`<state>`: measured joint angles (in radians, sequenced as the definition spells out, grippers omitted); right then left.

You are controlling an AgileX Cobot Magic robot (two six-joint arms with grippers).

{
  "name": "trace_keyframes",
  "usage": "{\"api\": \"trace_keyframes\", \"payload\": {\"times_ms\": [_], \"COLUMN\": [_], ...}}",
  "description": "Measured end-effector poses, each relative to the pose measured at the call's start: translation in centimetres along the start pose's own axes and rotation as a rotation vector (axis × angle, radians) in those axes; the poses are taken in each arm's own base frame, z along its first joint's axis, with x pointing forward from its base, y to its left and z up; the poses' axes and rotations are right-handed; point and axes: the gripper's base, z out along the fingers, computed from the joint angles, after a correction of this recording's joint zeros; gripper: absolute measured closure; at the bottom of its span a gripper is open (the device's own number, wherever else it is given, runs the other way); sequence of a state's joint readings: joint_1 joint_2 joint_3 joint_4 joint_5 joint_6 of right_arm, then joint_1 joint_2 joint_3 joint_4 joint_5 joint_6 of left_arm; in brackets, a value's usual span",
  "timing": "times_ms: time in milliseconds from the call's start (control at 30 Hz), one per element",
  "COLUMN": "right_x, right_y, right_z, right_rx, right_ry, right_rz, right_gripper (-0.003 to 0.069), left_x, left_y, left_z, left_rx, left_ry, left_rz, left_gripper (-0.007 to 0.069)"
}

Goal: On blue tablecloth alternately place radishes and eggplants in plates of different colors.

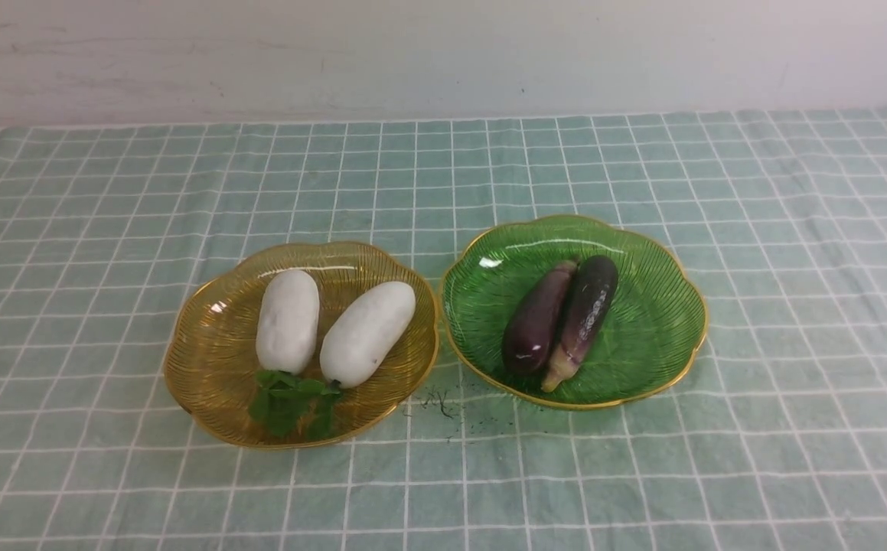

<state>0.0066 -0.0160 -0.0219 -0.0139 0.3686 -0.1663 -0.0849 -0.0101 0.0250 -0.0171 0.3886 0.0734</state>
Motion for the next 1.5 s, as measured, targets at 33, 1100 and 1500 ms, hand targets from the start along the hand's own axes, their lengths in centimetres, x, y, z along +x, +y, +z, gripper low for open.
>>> {"api": "trace_keyframes", "payload": {"times_ms": [33, 1100, 1500], "right_x": [1.42, 1.58, 1.58], "right_y": [0.23, 0.24, 0.24], "right_z": [0.28, 0.32, 0.32], "right_rx": [-0.002, 0.003, 0.003], "right_ry": [0.066, 0.071, 0.071], "right_rz": [0.035, 0.112, 0.111], "right_gripper": [0.0674, 0.0674, 0.0674], "left_x": [-0.01, -0.01, -0.01], "left_y": [0.0, 0.0, 0.0], "left_z": [0.0, 0.0, 0.0], "left_rx": [0.0, 0.0, 0.0], "left_ry": [-0.001, -0.001, -0.001], "left_rz": [0.0, 0.0, 0.0], "left_gripper": [0.0632, 0.0632, 0.0632]}}
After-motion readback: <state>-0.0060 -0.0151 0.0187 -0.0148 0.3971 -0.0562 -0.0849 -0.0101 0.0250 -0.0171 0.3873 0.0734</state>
